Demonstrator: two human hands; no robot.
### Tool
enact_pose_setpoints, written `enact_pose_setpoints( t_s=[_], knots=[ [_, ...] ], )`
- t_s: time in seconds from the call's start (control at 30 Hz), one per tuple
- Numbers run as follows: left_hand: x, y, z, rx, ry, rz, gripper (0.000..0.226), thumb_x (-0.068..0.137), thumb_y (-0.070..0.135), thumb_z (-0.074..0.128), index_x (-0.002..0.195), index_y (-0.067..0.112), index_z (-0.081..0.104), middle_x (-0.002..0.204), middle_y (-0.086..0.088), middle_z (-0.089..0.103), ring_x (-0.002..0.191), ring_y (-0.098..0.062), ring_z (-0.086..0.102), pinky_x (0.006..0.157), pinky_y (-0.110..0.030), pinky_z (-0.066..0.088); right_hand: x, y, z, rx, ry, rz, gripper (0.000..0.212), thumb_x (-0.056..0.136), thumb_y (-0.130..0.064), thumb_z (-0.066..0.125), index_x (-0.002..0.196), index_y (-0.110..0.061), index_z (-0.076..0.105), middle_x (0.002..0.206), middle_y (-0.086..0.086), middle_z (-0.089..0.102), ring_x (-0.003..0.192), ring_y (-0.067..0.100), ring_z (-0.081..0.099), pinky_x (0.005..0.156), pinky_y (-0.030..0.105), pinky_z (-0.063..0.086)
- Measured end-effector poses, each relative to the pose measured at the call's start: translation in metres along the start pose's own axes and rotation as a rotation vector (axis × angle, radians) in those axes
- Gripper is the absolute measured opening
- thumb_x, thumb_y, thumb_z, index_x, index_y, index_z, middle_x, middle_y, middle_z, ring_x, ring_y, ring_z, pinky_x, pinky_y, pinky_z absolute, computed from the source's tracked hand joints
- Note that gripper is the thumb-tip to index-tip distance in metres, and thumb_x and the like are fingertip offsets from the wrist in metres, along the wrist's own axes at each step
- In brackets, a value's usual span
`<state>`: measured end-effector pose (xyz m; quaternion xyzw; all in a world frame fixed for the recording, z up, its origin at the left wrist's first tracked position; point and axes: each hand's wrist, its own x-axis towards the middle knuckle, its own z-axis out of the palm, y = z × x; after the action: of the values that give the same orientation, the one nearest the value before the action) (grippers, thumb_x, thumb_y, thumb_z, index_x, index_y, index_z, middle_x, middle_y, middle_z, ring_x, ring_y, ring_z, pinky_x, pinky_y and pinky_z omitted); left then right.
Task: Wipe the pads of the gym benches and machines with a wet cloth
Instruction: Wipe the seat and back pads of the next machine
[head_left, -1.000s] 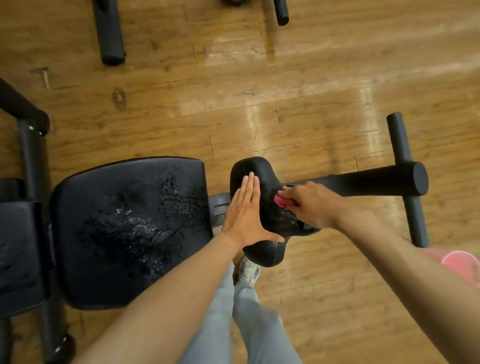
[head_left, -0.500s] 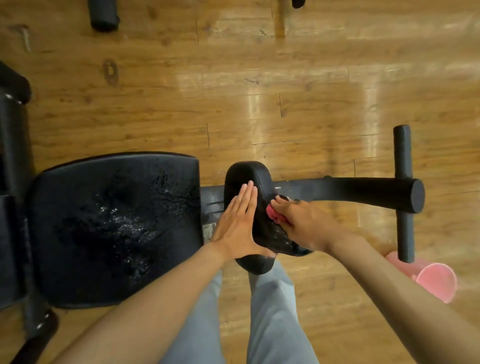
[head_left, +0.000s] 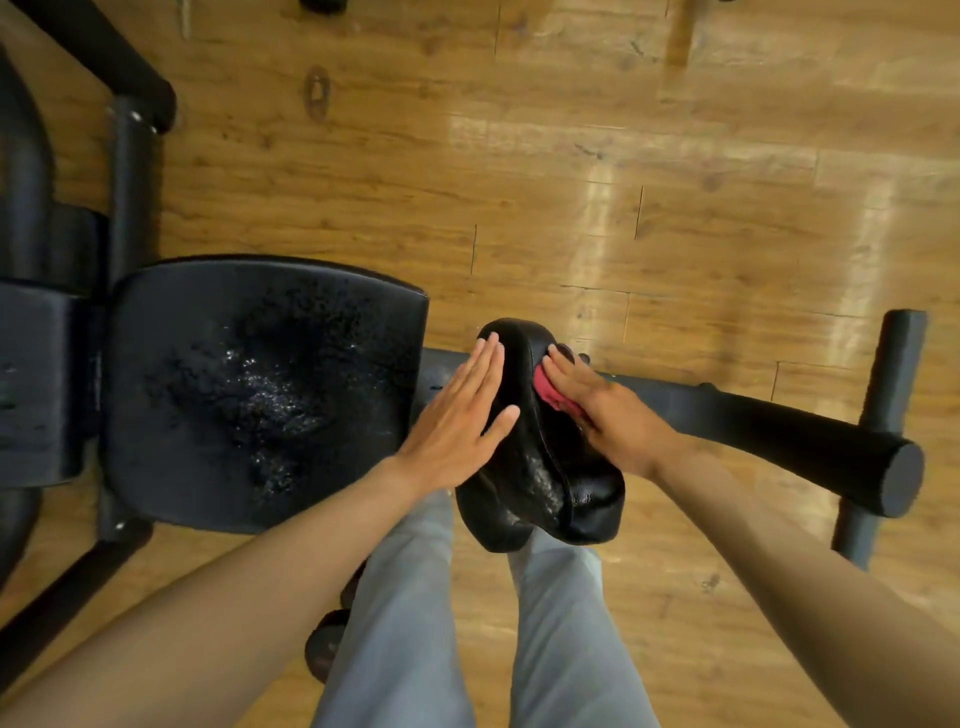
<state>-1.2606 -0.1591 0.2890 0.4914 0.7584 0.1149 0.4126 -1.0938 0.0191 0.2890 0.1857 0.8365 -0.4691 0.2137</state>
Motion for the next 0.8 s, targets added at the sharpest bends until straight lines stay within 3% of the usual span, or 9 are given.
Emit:
enact_pose_setpoints(
  t_s=[0.13,0.3,0.4,0.43,0.53,0.6,0.7,0.77,0.8],
  knots=[
    [0.014,0.003,0.015,-0.075,0.043,-0.123,0.066,0.112,0.038,0.025,0.163,0.011,-0.006,0.171,-0.001,-0.014,0.156,-0.006,-0.017,0.128,-0.029,-0.002,0.023,0.01,0.003,0.005,0.086,-0.084,0.065,0.103,-0.003,0.05,0.161,-0.015,0.025,0.169,0.004,0.013,0.158,0.022,0.007,0.128,0.034,0.012],
    [0.023,0.014,0.025,-0.066,0.062,-0.137,0.062,0.112,0.035,0.021,0.163,0.015,-0.007,0.171,0.003,-0.015,0.153,0.0,-0.02,0.127,-0.026,-0.003,0.095,0.02,-0.02,0.136,0.09,0.002,0.054,0.104,-0.004,0.051,0.155,-0.006,0.036,0.163,0.012,0.031,0.154,0.023,0.023,0.127,0.033,0.02],
    [0.024,0.013,0.029,-0.024,0.083,-0.192,0.067,0.111,0.039,0.022,0.163,0.013,-0.01,0.17,0.001,-0.018,0.154,-0.004,-0.021,0.127,-0.025,-0.006,0.12,0.018,-0.029,0.145,0.003,-0.062,0.046,0.103,-0.001,0.049,0.149,-0.004,0.046,0.159,0.013,0.038,0.151,0.018,0.028,0.117,0.005,0.01],
    [0.023,0.012,0.03,-0.003,0.087,-0.217,0.069,0.11,0.042,0.021,0.163,0.012,-0.011,0.169,-0.001,-0.02,0.154,-0.006,-0.022,0.126,-0.025,-0.007,0.116,0.016,-0.029,0.137,-0.003,-0.092,0.046,0.104,-0.002,0.048,0.149,-0.006,0.047,0.16,0.012,0.038,0.152,0.017,0.027,0.117,0.005,0.009],
    [0.021,0.011,0.032,0.012,0.065,-0.246,0.073,0.107,0.05,0.013,0.162,0.01,-0.011,0.169,-0.003,-0.021,0.154,-0.007,-0.023,0.125,-0.024,-0.01,0.074,0.014,-0.022,0.117,0.044,-0.171,0.053,0.104,-0.003,0.048,0.155,-0.014,0.041,0.165,0.003,0.029,0.155,0.014,0.018,0.126,0.022,0.011],
    [0.021,0.01,0.036,0.004,0.061,-0.244,0.074,0.105,0.053,0.008,0.162,0.01,-0.011,0.17,-0.003,-0.02,0.154,-0.007,-0.023,0.126,-0.026,-0.009,0.05,0.012,-0.015,0.116,0.056,-0.201,0.055,0.104,-0.002,0.048,0.157,-0.015,0.037,0.166,-0.001,0.025,0.156,0.011,0.013,0.127,0.023,0.008],
    [0.023,0.009,0.038,-0.035,0.06,-0.244,0.074,0.104,0.054,0.005,0.162,0.011,-0.01,0.17,-0.004,-0.018,0.155,-0.007,-0.021,0.129,-0.031,-0.003,0.07,0.01,-0.021,0.207,0.054,-0.134,0.05,0.103,0.0,0.051,0.152,-0.009,0.044,0.161,0.003,0.035,0.151,0.005,0.021,0.123,0.014,0.013],
    [0.024,0.009,0.037,-0.018,0.072,-0.243,0.074,0.104,0.053,0.007,0.162,0.009,-0.009,0.17,-0.005,-0.017,0.155,-0.009,-0.02,0.128,-0.03,-0.003,0.104,0.01,-0.028,0.316,-0.006,-0.002,0.042,0.105,-0.004,0.051,0.147,-0.007,0.051,0.157,0.005,0.042,0.146,0.003,0.029,0.11,-0.001,0.016],
    [0.024,0.01,0.036,-0.004,0.077,-0.241,0.075,0.104,0.053,0.007,0.162,0.009,-0.009,0.17,-0.005,-0.017,0.155,-0.009,-0.02,0.128,-0.029,-0.005,0.121,0.011,-0.03,0.352,-0.057,0.054,0.039,0.106,-0.007,0.05,0.145,-0.008,0.054,0.156,0.005,0.044,0.146,0.005,0.032,0.105,-0.002,0.018]
  ],
)
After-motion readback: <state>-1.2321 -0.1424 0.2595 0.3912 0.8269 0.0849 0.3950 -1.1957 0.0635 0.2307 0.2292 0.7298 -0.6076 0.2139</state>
